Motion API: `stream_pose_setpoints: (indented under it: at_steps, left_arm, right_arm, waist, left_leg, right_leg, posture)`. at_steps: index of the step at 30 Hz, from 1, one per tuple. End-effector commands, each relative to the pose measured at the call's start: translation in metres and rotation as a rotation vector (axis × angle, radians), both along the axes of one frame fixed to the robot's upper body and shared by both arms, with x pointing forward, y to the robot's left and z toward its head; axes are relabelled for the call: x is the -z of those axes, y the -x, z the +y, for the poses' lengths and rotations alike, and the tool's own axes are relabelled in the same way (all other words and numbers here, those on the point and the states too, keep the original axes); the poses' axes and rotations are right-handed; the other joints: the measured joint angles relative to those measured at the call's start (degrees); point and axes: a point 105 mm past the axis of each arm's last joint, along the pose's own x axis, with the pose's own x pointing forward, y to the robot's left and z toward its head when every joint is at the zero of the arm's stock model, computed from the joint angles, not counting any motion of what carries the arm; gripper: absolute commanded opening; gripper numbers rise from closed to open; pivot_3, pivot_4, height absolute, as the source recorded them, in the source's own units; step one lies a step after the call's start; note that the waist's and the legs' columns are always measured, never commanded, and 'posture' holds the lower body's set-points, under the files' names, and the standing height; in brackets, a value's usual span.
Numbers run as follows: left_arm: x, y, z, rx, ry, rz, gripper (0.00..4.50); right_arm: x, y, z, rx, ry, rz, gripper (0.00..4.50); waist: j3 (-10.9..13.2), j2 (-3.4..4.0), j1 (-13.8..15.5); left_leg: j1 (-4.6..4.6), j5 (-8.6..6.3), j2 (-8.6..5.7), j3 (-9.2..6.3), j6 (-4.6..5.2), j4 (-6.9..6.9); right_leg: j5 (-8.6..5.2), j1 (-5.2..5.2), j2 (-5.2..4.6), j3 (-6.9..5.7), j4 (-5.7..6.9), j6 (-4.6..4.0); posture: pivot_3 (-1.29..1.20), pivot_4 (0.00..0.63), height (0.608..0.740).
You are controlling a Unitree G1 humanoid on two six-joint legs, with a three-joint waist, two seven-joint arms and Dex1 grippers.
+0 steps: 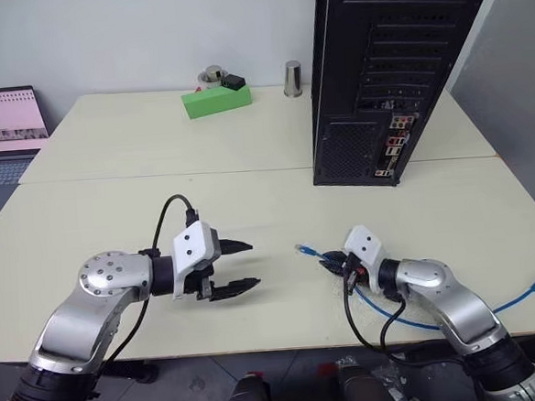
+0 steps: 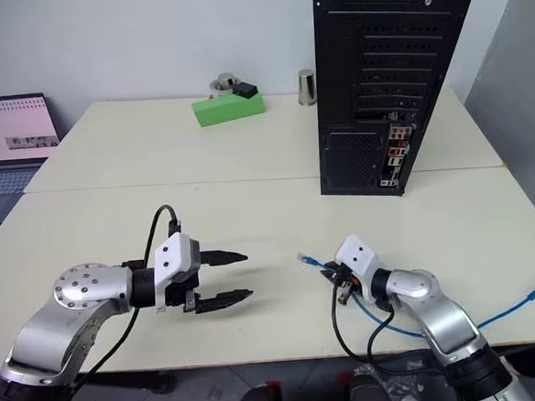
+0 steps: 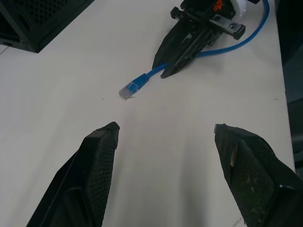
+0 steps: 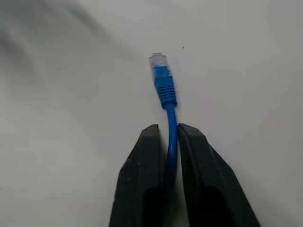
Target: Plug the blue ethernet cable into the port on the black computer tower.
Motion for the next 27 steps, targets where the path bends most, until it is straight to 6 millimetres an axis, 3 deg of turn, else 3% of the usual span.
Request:
stream_pose_setpoints:
  at_steps: [1, 10, 22, 27]
  left_arm:
    - [-0.007, -0.005, -0.005, 0.02, 0.003, -0.043, 3.46]
    - [0.015, -0.024, -0.015, 0.098, -0.075, -0.081, 3.46]
    - [0.013, -0.032, -0.028, 0.172, -0.01, -0.07, 3.46]
    - [0.013, -0.03, -0.03, 0.195, 0.011, -0.032, 2.67]
  right_arm:
    - [-0.007, -0.004, 0.001, -0.017, 0.01, -0.031, 0.01]
    - [-0.042, 0.01, 0.025, -0.209, -0.024, -0.051, 0.01]
    - [-0.057, 0.022, 0.038, -0.324, 0.003, -0.069, 0.01]
    - [-0.057, 0.023, 0.039, -0.338, 0.018, -0.074, 0.0]
  waist:
    - [0.0, 0.0, 0.0]
    - [0.0, 0.0, 0.0]
    - [0.0, 0.0, 0.0]
    - [0.0, 0.0, 0.0]
  left_leg:
    - [0.0, 0.0, 0.0, 0.0, 0.0, 0.0]
    - [-0.03, 0.0, -0.02, -0.02, 0.0, 0.0]
    - [-0.04, 0.0, -0.02, -0.07, 0.0, 0.03]
    - [-0.05, 0.0, -0.03, -0.07, 0.0, 0.03]
  right_leg:
    - [0.0, 0.0, 0.0, -0.01, 0.01, 0.0]
    - [0.0, -0.02, 0.0, -0.02, 0.01, 0.0]
    - [0.01, -0.02, 0.0, -0.07, 0.02, 0.0]
    - [0.01, -0.01, 0.0, -0.07, 0.02, 0.0]
  posture:
    - [0.0, 0.15, 0.74]
    - [0.0, 0.15, 0.74]
    - [0.0, 0.15, 0.74]
    - [0.0, 0.15, 0.74]
